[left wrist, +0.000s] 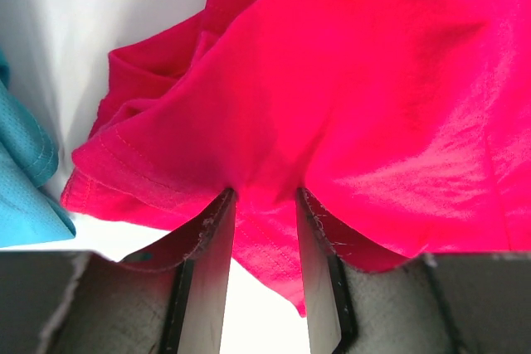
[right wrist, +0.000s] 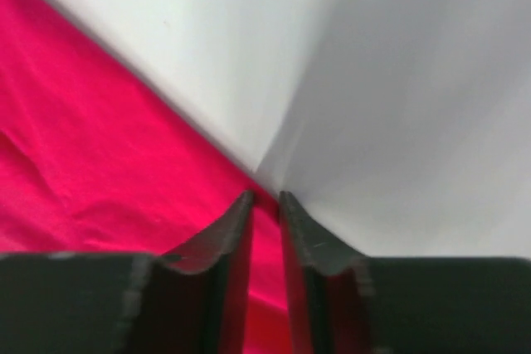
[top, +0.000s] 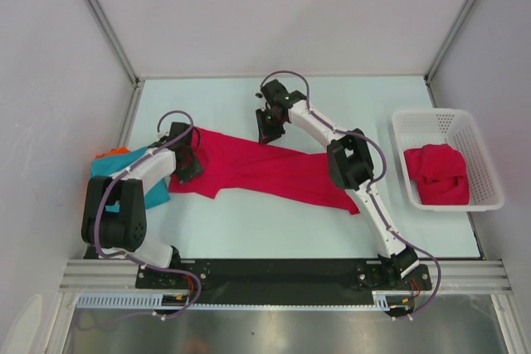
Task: Fold and stack the t-shirts
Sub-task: Rotate the tshirt 90 degrees
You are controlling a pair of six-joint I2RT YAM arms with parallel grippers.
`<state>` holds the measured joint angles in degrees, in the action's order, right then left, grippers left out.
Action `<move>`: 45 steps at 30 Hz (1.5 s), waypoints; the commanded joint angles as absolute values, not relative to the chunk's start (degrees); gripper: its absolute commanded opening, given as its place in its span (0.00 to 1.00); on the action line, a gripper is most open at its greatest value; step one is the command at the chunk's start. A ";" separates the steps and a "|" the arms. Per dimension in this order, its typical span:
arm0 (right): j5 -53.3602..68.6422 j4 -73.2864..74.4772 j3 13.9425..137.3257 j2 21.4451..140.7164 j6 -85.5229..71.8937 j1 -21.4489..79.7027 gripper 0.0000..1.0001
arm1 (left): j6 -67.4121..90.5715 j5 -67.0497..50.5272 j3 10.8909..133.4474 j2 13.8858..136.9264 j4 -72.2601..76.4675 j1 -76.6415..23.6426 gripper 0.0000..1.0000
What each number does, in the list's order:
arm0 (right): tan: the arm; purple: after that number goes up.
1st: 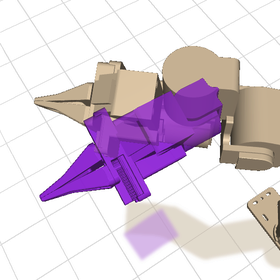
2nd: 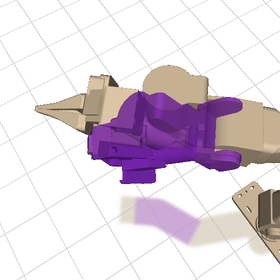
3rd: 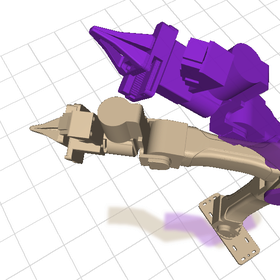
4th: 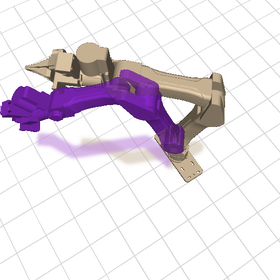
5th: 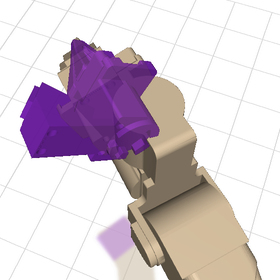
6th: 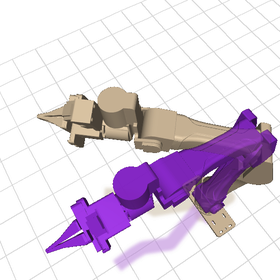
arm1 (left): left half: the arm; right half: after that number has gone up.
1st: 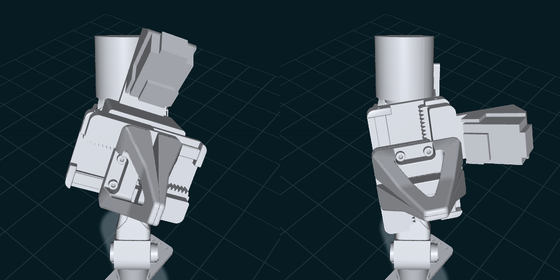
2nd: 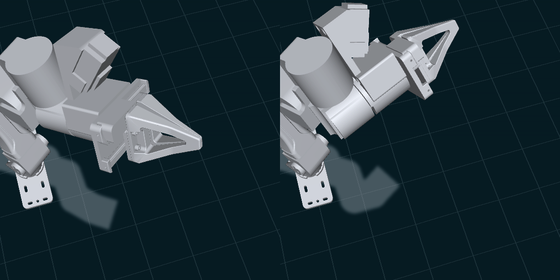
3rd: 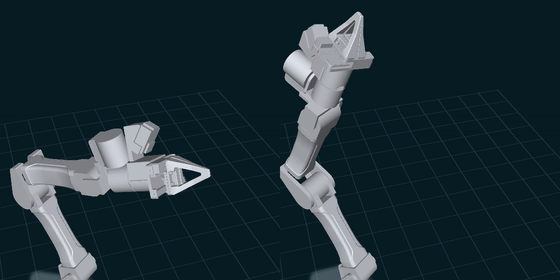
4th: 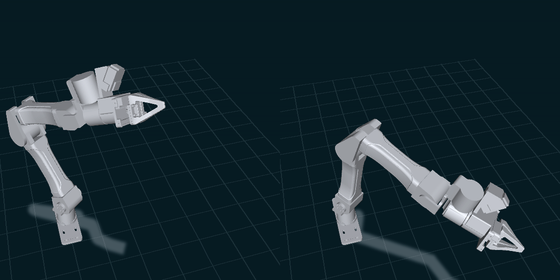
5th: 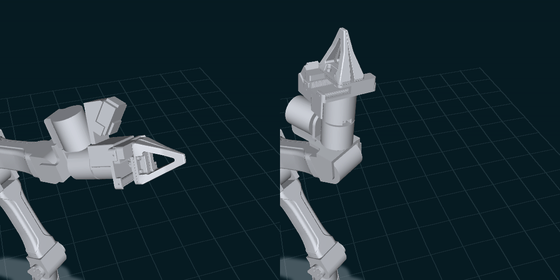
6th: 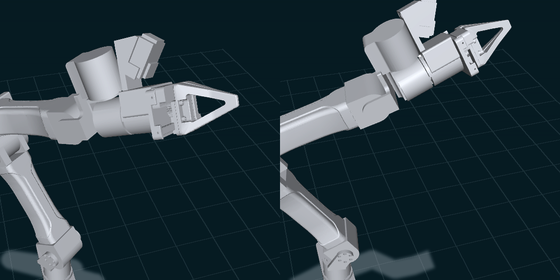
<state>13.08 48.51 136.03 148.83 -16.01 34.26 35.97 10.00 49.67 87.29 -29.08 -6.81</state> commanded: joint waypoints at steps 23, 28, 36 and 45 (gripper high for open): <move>11.96 46.93 130.94 151.43 -18.98 29.54 0.00 | 34.19 8.44 53.00 88.68 -27.95 -6.15 0.40; 5.83 47.81 135.61 152.31 -21.70 22.61 0.00 | 33.84 8.70 53.43 88.86 -28.30 -6.07 0.40; 0.53 48.69 143.51 155.91 -25.93 11.78 0.00 | 33.49 8.26 55.11 89.38 -28.48 -6.06 0.40; -2.02 50.45 143.53 157.24 -24.97 7.03 0.00 | 33.57 6.07 56.16 90.35 -28.04 -6.15 0.40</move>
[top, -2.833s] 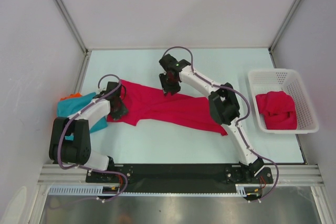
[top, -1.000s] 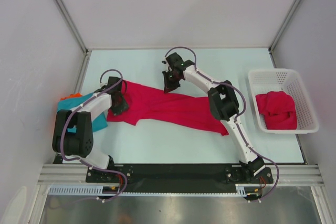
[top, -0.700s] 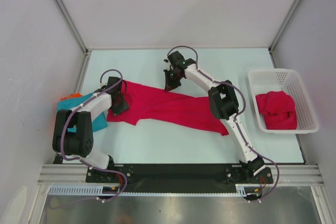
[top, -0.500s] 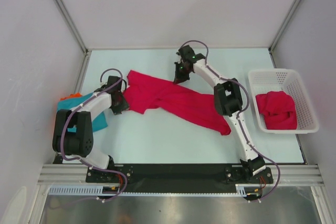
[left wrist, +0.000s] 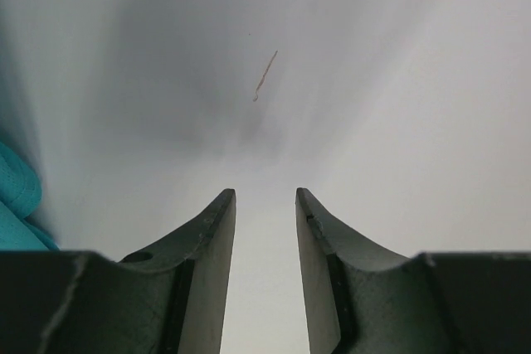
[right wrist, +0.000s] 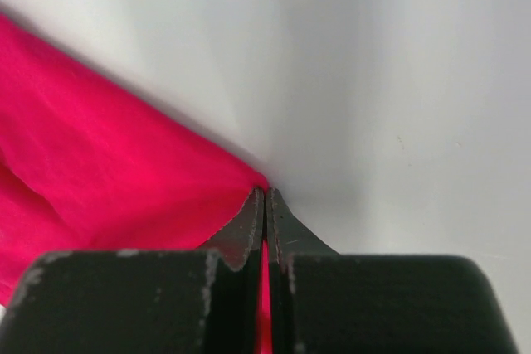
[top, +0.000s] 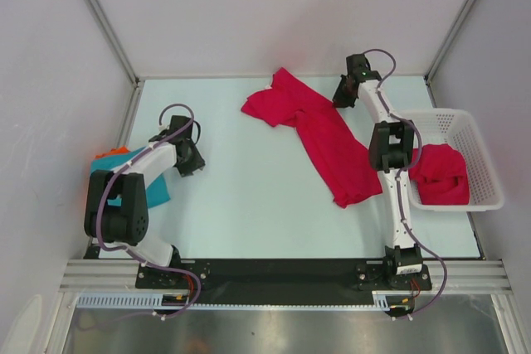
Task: Fold and stack the t-shirts
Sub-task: Rotate the tshirt 90 degrees
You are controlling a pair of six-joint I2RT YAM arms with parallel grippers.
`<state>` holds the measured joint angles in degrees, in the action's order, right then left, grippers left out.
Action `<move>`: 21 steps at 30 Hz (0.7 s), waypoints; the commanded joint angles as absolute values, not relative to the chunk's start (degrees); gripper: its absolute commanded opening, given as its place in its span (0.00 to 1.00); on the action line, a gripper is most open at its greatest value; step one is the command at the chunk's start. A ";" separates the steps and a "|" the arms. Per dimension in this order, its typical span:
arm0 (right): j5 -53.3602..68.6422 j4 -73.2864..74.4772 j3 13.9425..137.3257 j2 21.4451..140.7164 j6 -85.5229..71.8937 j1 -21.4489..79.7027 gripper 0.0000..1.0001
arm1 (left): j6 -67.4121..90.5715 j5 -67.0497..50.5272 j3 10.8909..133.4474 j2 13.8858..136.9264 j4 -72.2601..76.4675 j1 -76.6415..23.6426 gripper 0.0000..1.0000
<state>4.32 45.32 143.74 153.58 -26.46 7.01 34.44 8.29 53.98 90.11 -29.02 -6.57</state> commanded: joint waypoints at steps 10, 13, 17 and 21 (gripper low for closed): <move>-15.46 53.35 141.33 144.87 -21.18 8.35 0.20 | 33.39 -7.55 56.51 92.46 -19.70 -18.18 0.75; -20.64 53.79 139.05 139.34 -20.66 9.14 0.25 | 34.62 -9.48 57.39 94.65 -16.97 -24.86 0.78; -24.16 53.53 133.35 131.34 -20.65 10.19 0.29 | 37.87 -12.39 56.34 97.55 -11.70 -32.06 0.79; -24.26 51.95 121.86 123.41 -21.01 10.99 0.30 | 40.16 -12.13 56.25 99.31 -7.83 -36.99 0.79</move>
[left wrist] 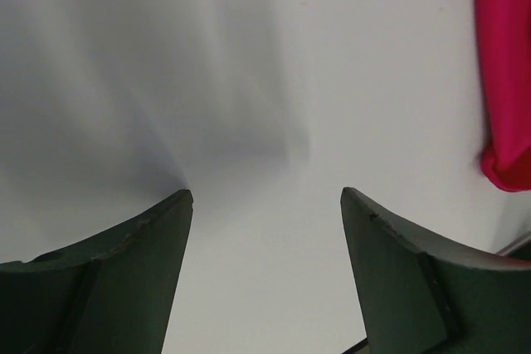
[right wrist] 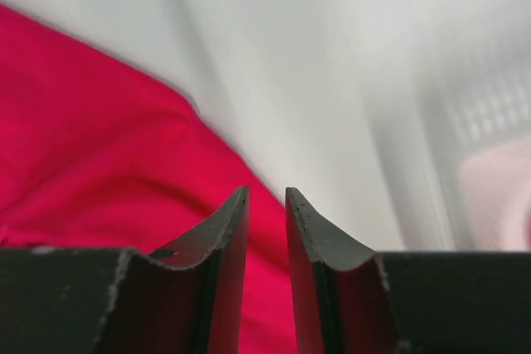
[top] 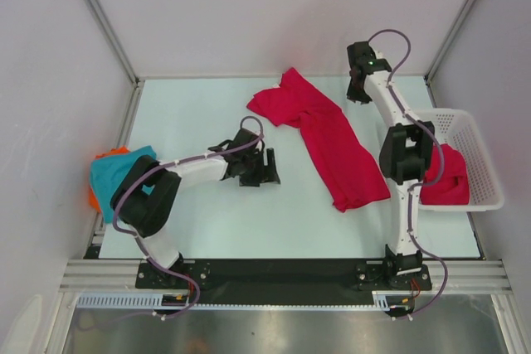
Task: Fold and stack the t-shirts
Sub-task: Rotate the tshirt 90 degrees
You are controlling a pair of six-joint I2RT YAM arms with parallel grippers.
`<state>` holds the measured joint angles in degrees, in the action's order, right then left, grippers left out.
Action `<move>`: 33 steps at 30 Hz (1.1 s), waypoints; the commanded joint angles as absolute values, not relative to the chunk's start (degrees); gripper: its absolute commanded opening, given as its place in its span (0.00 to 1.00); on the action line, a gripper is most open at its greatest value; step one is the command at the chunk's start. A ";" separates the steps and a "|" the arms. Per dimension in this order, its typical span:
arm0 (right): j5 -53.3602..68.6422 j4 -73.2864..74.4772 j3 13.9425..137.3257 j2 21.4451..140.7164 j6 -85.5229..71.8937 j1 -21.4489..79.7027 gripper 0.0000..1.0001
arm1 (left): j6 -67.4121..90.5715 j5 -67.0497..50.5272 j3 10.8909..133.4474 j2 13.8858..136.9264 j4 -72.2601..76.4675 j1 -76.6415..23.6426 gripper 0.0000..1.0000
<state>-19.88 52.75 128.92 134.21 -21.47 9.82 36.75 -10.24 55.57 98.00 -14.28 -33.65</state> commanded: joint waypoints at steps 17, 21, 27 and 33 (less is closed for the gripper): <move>-21.79 51.59 98.36 103.10 -20.83 16.79 0.30 | 61.24 -19.24 61.43 117.50 20.64 -51.76 0.79; -22.41 52.20 97.65 101.78 -20.39 16.61 0.30 | 65.65 -20.56 62.66 119.44 23.90 -53.78 0.79; -22.50 52.82 97.56 101.34 -19.78 16.52 0.30 | 69.17 -21.01 65.91 120.23 22.59 -56.86 0.78; -22.67 53.53 96.95 100.46 -19.51 16.52 0.30 | 68.64 -20.21 70.66 123.04 19.60 -59.06 0.79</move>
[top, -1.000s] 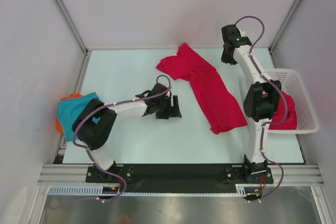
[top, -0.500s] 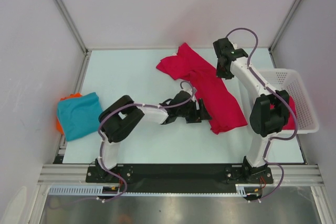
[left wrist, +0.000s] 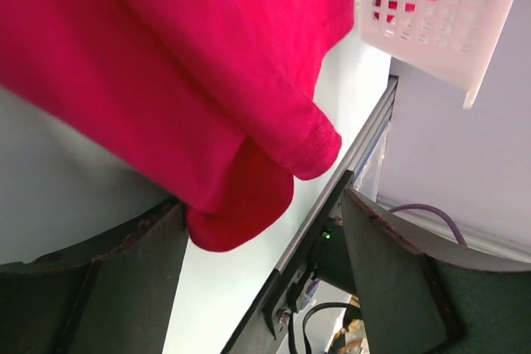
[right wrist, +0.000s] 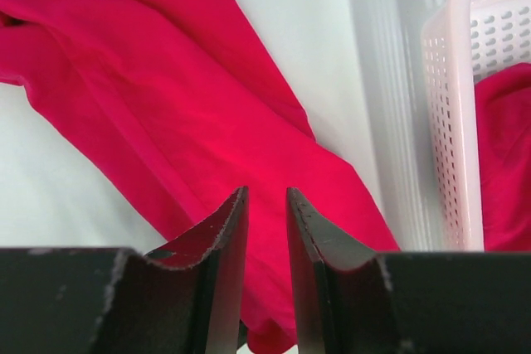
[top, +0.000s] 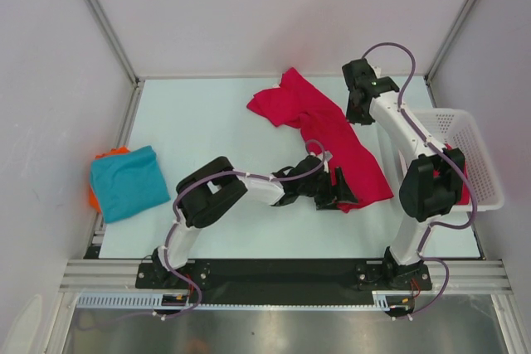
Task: Fold and stack the t-shirts
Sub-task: Rotate the tshirt 90 degrees
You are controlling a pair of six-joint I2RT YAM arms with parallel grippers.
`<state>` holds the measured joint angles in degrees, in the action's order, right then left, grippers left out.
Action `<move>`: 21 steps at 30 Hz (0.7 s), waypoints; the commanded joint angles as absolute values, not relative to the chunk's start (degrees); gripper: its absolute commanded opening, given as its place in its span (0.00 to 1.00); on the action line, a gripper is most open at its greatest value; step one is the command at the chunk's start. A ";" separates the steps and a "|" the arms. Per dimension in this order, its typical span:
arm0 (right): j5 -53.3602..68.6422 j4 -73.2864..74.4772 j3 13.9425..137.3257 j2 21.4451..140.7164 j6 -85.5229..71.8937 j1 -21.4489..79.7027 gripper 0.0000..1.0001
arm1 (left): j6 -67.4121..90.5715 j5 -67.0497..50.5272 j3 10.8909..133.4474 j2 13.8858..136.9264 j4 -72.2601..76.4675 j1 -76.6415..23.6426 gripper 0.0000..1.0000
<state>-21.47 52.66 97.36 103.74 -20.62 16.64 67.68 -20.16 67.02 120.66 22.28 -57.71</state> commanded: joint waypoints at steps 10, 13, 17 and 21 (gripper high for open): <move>-22.68 53.70 95.19 98.00 -18.98 16.00 0.30 | 68.20 -19.78 74.00 123.93 17.32 -60.03 0.68; -22.41 53.70 94.31 97.56 -19.07 15.91 0.30 | 67.94 -19.51 73.92 123.92 17.40 -60.12 0.37; -22.41 53.70 93.25 96.42 -18.81 15.73 0.29 | 67.77 -18.72 74.61 124.98 16.70 -60.12 0.00; -22.32 53.70 92.02 94.75 -18.81 15.47 0.29 | 66.18 -18.89 77.43 127.26 13.80 -60.03 0.00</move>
<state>-21.61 53.47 92.71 99.35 -19.38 15.97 67.94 -19.29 74.00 125.43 15.64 -59.66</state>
